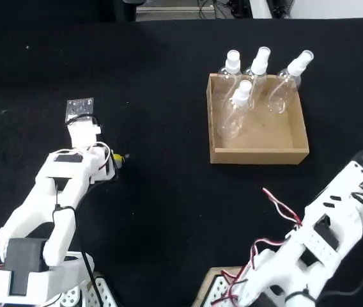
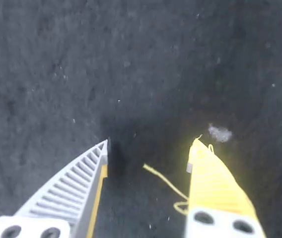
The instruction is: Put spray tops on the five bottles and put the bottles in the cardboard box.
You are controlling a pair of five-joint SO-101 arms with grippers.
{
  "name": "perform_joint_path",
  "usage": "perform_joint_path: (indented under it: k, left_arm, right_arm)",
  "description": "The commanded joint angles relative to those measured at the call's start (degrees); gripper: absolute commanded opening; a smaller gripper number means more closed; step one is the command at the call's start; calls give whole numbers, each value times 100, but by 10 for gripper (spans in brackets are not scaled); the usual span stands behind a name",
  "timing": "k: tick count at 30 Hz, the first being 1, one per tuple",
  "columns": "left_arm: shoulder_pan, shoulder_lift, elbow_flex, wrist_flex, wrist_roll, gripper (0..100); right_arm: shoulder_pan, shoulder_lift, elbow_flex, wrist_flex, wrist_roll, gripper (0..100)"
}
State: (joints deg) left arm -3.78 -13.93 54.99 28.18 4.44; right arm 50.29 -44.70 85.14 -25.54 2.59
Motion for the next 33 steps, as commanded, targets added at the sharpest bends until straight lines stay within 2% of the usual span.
perform_joint_path:
  k: [1,4,9,18,26,33]
  left_arm:
    - [-48,-167,110,-360,9,253]
    - [-31,-167,295,-686,9,253]
    - [-31,-167,321,-747,9,253]
    - [-57,-167,321,-721,9,253]
    - [-40,-167,330,-712,9,252]
    - [-22,-167,382,-747,9,252]
  right_arm:
    - [123,444,-48,-774,-255,10]
    - [105,927,-48,-1424,-325,10]
    - [105,1956,-303,-2462,-325,10]
    - [536,4365,-1763,-2593,-431,11]
    - [782,5596,-2475,-2743,-396,12]
    - [738,6782,-2862,-4343,-387,11]
